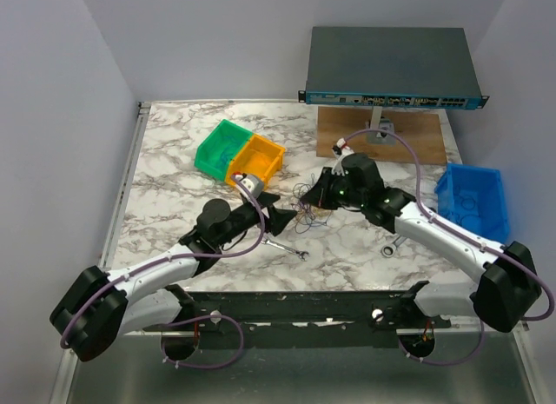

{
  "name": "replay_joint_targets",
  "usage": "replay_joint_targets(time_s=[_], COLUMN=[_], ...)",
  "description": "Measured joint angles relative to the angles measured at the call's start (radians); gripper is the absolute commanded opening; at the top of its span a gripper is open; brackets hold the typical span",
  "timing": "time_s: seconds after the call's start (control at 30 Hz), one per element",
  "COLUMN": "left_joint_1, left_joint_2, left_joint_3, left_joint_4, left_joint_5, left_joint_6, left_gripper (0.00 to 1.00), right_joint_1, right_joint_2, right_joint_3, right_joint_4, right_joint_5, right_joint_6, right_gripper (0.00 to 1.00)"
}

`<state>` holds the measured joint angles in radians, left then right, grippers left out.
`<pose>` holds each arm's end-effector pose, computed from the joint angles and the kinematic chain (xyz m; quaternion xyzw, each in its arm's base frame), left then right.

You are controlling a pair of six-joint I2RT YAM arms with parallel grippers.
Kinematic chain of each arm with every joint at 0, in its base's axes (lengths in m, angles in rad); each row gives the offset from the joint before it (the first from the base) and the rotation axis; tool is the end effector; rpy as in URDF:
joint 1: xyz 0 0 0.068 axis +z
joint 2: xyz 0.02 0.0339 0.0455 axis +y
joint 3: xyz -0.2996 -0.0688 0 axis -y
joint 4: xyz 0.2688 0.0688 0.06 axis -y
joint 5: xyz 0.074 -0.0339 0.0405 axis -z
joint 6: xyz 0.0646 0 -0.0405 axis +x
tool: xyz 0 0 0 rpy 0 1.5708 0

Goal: Untangle the cables

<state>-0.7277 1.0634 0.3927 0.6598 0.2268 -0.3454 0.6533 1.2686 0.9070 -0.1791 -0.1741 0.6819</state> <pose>0.1839 -0.1833 0.2538 0.2123 0.6784 -0.4263 0.5594 0.2485 0.2043 0.2897 -0.0304 0.8675 0.3632 0.3385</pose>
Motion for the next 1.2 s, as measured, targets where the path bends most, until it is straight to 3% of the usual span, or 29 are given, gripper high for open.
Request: replay_joint_targets(time_s=[0.13,0.2,0.3,0.37,0.4,0.47,0.57,0.63,0.93,1.2], left_joint_1=[0.000,0.000,0.000,0.000,0.000,0.000,0.000,0.000,0.000,0.000], left_joint_2=[0.022,0.022,0.023,0.024,0.027,0.043,0.069,0.075,0.037,-0.002], left_joint_3=[0.005,0.005,0.005,0.007,0.010,0.028,0.063,0.072,0.072,0.051], left_joint_4=[0.005,0.006,0.009,0.004,0.003,-0.013,-0.037,-0.045,-0.109,-0.106], left_joint_5=[0.018,0.020,0.019,0.018,0.018,0.018,0.018,0.018,-0.087,-0.102], left_joint_6=[-0.019,-0.026,-0.035,-0.041,-0.041,-0.040,-0.040,-0.040,-0.034,-0.021], left_gripper=[0.54,0.38,0.24,0.04,0.00,0.00,0.00,0.00,0.00,0.00], right_joint_1=[0.063,0.090,0.121,0.136,0.141,0.146,0.151,0.151,0.151,0.151], right_joint_2=[0.034,0.049,0.060,0.061,0.061,0.061,0.050,0.029,-0.099,-0.098], right_joint_3=[0.009,0.013,0.013,0.013,0.013,0.012,-0.006,-0.029,-0.143,-0.196], right_joint_4=[-0.002,-0.004,-0.005,-0.005,-0.003,0.002,0.014,0.022,0.023,0.087], right_joint_5=[0.047,0.071,0.092,0.095,0.095,0.095,0.103,0.118,0.288,0.278], right_joint_6=[-0.027,-0.039,-0.056,-0.065,-0.070,-0.076,-0.082,-0.085,-0.080,-0.130], right_gripper=[0.05,0.05,0.06,0.07,0.09,0.19,0.49,0.62,0.63,0.64])
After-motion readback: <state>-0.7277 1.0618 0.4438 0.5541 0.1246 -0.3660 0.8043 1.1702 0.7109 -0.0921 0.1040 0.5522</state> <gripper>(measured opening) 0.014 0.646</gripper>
